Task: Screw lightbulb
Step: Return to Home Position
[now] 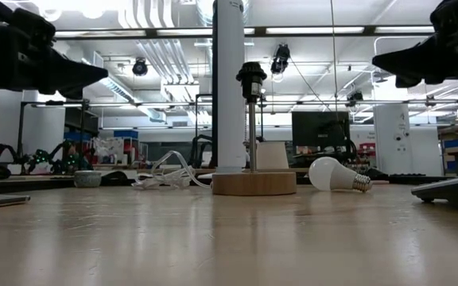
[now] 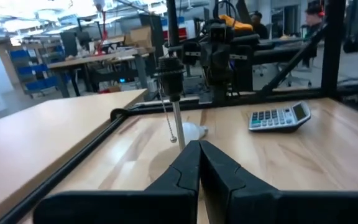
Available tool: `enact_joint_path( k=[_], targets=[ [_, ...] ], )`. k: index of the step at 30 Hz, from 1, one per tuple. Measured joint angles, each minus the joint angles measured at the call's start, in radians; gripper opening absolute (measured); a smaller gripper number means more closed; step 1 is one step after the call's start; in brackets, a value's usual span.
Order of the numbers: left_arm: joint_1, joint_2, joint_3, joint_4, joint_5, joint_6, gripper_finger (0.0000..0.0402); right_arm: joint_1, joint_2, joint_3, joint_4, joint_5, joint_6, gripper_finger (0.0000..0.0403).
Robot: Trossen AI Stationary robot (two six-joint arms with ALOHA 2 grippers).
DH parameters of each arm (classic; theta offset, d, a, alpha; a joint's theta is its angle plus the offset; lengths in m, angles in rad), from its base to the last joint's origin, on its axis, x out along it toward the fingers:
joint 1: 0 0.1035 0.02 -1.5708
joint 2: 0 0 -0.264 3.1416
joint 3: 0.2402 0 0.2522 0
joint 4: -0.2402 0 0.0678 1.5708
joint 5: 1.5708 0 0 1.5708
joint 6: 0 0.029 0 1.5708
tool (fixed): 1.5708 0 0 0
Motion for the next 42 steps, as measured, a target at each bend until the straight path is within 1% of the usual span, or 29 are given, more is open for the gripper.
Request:
enact_joint_path(
  k=[8,14,17,20,30,42],
  targets=[
    [0.000,0.042,0.005,0.010,0.000,-0.022,0.0000,0.001,0.002,0.000,-0.014,0.000,0.165,0.0033],
    [0.000,0.090,0.005,0.012,0.000,-0.022,0.0000,0.001,0.001,0.000,-0.013,0.001,0.196,0.0041],
    [0.000,0.117,0.005,0.010,0.000,-0.022,0.0000,0.002,0.001,0.000,-0.013,0.000,0.319,0.0043],
    [0.000,0.146,0.005,0.011,0.000,-0.022,0.0000,0.002,0.001,0.000,-0.012,0.000,0.387,0.0044],
    [0.000,0.238,0.005,0.010,0.000,-0.022,0.0000,0.001,0.001,0.001,-0.012,0.001,0.398,0.0033],
    [0.000,0.326,0.005,0.011,0.000,-0.022,0.0000,0.001,0.002,0.001,-0.012,0.001,0.398,0.0053]
  ],
)
